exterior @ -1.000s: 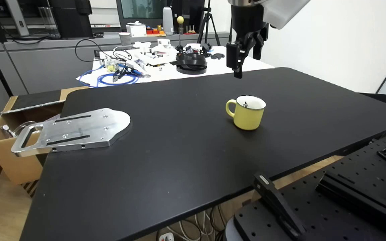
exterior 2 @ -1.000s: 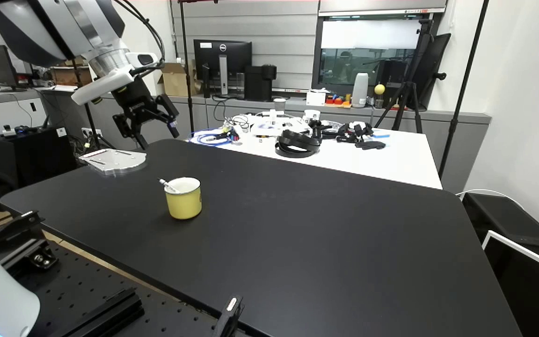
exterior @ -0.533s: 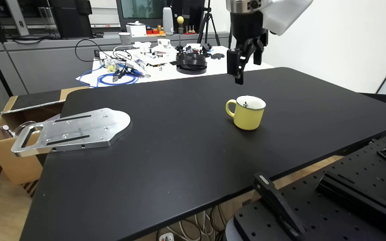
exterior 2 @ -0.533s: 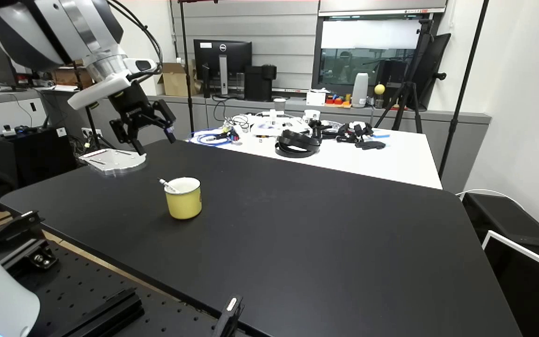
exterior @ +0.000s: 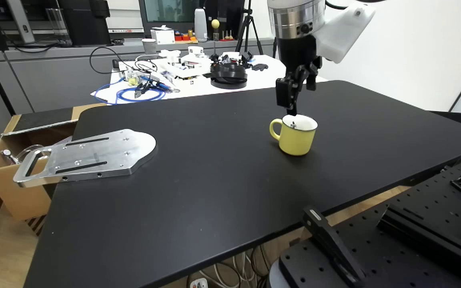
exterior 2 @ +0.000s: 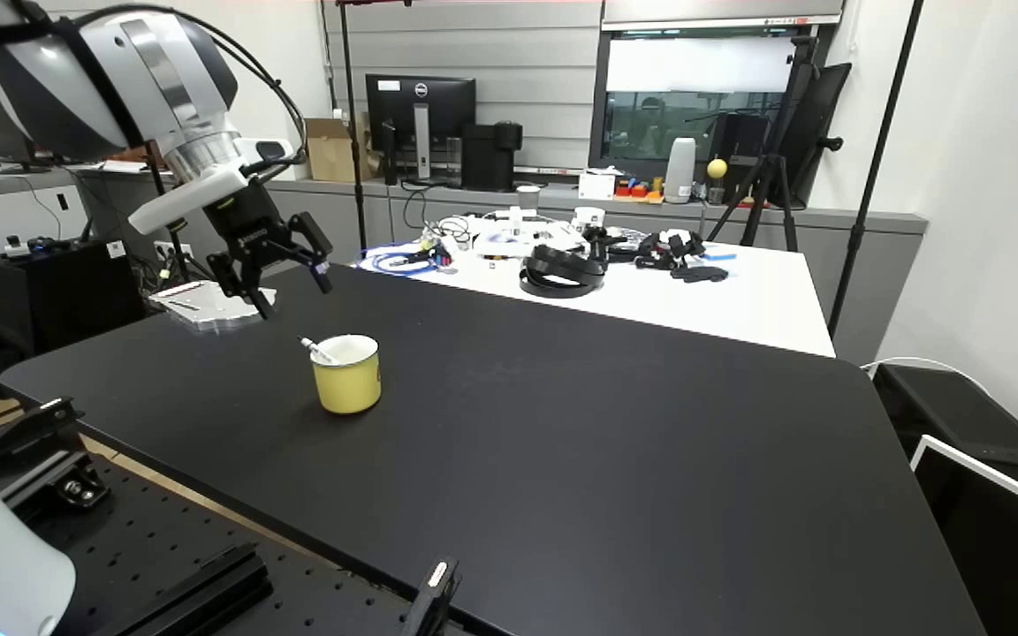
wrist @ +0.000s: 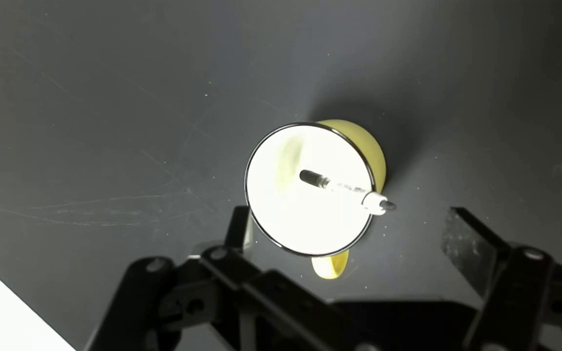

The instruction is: Take the pen out of the yellow mug

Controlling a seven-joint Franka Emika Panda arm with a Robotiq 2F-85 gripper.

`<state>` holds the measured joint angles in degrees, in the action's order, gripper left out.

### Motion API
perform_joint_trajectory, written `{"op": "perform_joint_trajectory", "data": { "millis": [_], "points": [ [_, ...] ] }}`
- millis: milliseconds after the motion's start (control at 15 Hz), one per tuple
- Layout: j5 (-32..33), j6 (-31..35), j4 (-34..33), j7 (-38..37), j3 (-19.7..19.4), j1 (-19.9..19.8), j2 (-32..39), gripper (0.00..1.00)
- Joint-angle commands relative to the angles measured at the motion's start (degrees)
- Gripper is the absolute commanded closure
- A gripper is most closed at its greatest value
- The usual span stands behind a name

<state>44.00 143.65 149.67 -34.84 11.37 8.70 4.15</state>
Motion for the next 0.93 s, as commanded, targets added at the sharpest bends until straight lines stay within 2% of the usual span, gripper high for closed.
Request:
{"op": "perform_joint_trajectory", "data": {
  "millis": [0, 867],
  "points": [
    [3.5, -1.3, -1.3, -4.7, -1.4, 1.8, 1.8, 0.00],
    [11.1, -1.3, -4.6, -13.4, -3.5, 3.7, 8.1, 0.00]
  ]
}}
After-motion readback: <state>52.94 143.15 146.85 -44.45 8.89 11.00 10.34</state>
